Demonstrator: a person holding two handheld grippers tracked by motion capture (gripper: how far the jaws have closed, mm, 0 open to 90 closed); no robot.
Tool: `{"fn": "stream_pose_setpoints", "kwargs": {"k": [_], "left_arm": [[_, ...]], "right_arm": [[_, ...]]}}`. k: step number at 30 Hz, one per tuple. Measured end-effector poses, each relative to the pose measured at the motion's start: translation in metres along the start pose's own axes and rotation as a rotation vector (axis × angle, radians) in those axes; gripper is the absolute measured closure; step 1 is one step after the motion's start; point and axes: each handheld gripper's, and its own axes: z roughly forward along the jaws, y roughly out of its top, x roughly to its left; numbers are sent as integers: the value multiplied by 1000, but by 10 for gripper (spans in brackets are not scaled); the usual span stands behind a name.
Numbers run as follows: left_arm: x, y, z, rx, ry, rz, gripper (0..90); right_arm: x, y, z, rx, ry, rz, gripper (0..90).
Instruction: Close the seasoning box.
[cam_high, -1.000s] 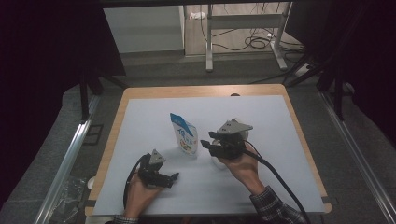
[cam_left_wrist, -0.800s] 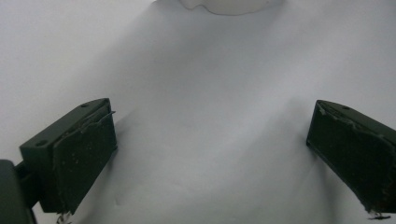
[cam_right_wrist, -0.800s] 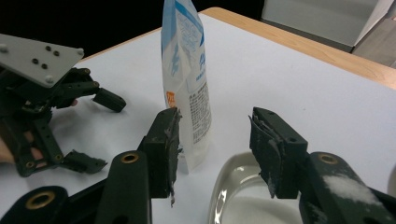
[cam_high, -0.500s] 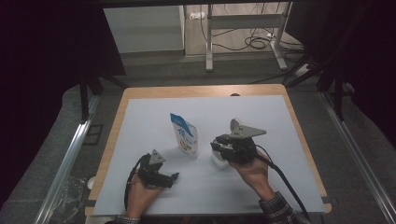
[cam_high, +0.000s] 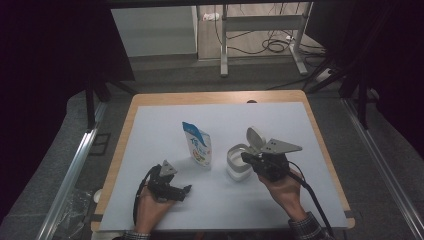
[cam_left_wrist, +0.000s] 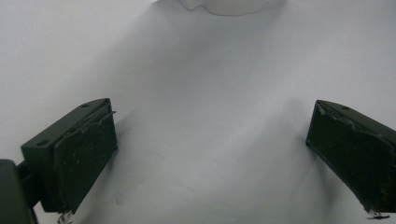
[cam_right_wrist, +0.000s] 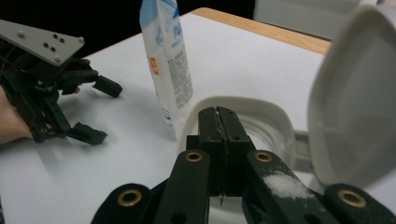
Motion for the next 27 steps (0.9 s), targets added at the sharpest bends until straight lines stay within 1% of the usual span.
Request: {"fn": "stream_pose_setpoints", "kwargs": {"k": [7,14,18,23,27], "left_arm": [[0,0,0,-1,0,2,18],[0,0,0,-1,1,0,18],[0,0,0,-1,0,0,19],[0,0,0,-1,0,1,19],[0,0,0,-1,1,0,19]], "right_arm": [[-9,-13,-15,12,-36,15,891],[-20,-23,-27,14,-84,32,891],[-29,-27,-30,18,-115,43,891],[-42,-28,-32,15,-147,68,891],[-50,-27,-31,9,-154,81,891]]}}
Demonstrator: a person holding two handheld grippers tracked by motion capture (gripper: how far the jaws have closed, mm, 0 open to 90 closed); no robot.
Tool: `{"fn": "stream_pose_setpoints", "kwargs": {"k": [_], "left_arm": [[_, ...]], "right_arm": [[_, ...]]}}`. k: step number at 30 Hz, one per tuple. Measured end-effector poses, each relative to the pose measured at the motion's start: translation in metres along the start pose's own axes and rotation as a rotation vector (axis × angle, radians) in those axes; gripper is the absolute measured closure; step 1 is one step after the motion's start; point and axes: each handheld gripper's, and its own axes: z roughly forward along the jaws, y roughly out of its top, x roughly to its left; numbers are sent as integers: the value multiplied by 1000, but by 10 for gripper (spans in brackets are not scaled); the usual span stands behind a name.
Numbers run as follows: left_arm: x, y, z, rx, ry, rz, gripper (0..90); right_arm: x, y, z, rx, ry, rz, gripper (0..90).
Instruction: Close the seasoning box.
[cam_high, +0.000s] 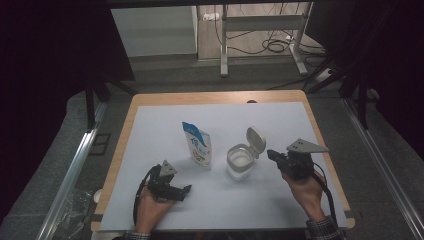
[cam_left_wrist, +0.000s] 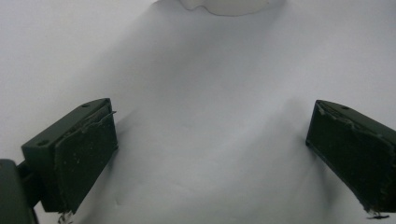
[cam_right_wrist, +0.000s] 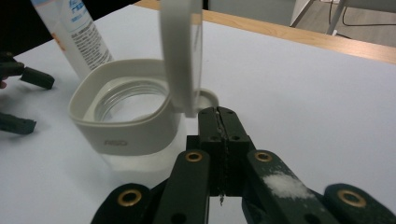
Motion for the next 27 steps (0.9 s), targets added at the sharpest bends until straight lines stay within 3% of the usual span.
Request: {"fn": "stream_pose_setpoints", "kwargs": {"k": [10,27], "left_arm": [[0,0,0,0,0,3,19],[0,0,0,-1,0,2,19]], "right_arm": [[-10,8,9,-18,0,22,891],[0,16,14,-35,55,27,891]]}}
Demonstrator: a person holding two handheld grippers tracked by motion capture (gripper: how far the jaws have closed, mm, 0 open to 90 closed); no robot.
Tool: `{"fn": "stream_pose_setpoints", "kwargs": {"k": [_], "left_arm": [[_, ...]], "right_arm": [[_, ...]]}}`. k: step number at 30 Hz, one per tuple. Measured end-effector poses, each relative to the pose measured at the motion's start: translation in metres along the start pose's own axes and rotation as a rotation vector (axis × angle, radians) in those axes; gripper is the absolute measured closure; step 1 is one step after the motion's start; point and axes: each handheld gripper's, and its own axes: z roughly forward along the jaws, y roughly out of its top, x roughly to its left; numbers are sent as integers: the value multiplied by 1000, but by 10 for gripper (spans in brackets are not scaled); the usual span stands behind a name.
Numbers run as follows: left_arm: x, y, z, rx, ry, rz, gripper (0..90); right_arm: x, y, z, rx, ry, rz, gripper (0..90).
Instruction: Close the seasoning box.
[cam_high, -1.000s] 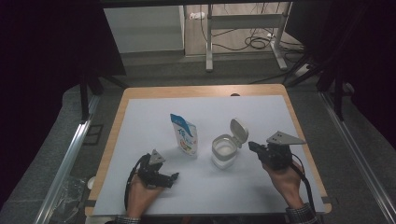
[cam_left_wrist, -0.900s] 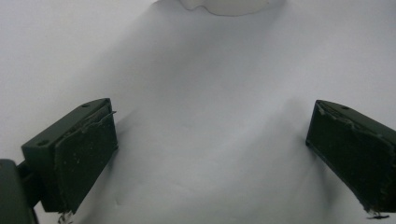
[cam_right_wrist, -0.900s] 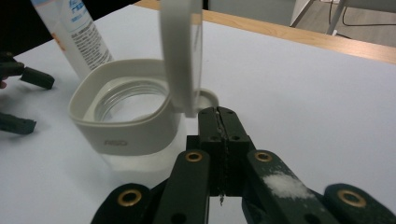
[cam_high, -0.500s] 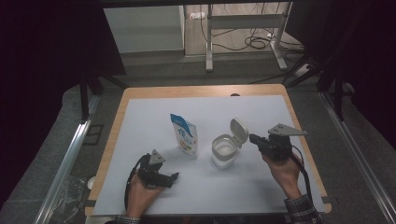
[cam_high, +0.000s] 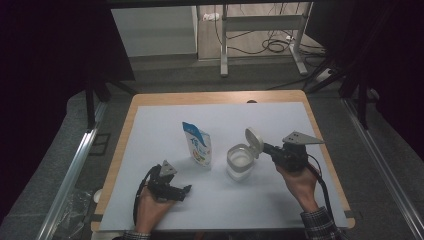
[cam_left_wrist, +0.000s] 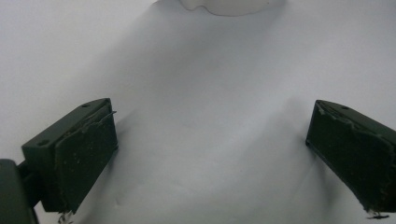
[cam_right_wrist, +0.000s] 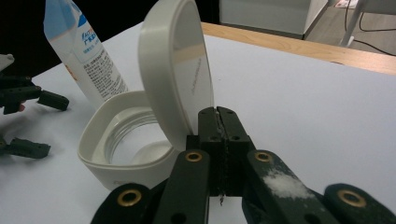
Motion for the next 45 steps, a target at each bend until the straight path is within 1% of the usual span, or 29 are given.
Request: {"fn": "stream_pose_setpoints", "kwargs": {"k": [3,7,11,14,19,22,32,39,45], "left_arm": [[0,0,0,0,0,0,19],[0,0,0,0,0,0,19],[0,0,0,0,0,0,20],[0,0,0,0,0,0,20],[0,0,0,0,0,0,20],[0,0,0,0,0,0,20],[0,0,0,0,0,-3,20],[0,0,0,-1,0,-3,20],[0,0,0,0,0,-3,20]], "right_arm": [[1,0,0,-3,16,5,891],[7,0,3,4,36,-10,890],[8,1,3,2,32,-19,874],[7,1,1,1,15,-21,804],[6,1,-3,-3,-23,-34,657],[6,1,-4,4,-38,-35,591],[4,-3,-8,24,-48,-44,466],[2,-7,-12,35,-52,-48,412],[0,-11,-14,52,-67,-54,362]]}}
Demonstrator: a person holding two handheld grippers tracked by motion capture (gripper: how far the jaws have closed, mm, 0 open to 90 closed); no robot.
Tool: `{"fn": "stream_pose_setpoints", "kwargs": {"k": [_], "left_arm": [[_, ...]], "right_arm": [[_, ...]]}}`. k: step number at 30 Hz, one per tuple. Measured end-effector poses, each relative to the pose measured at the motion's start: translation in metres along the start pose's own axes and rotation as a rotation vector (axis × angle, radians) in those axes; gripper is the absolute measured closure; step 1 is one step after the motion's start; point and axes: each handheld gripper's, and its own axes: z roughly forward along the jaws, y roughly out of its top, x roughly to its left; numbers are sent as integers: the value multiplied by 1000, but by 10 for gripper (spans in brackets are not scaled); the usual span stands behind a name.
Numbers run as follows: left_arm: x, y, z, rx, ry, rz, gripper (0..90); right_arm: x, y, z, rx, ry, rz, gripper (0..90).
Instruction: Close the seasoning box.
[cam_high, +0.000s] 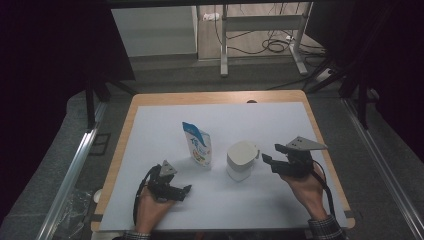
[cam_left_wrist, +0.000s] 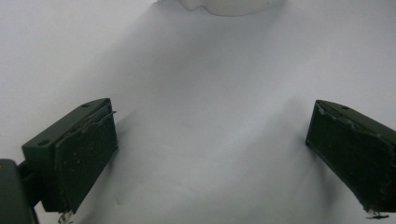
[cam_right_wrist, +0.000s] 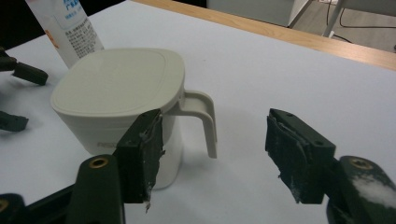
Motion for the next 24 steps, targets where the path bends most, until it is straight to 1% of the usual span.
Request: {"fn": "stream_pose_setpoints", "kwargs": {"k": [11,13,17,21,24], "left_arm": [[0,0,0,1,1,1,20],[0,0,0,0,0,0,20],[0,0,0,3,0,3,20],[0,0,0,2,0,3,20],[0,0,0,3,0,3,20]], "right_arm": [[-5,-7,-6,19,-14,10,292],[-5,-8,-7,16,-1,14,292],[0,-15,-6,27,12,5,300],[5,-24,-2,41,42,6,409],[8,-32,3,54,82,16,530]]}}
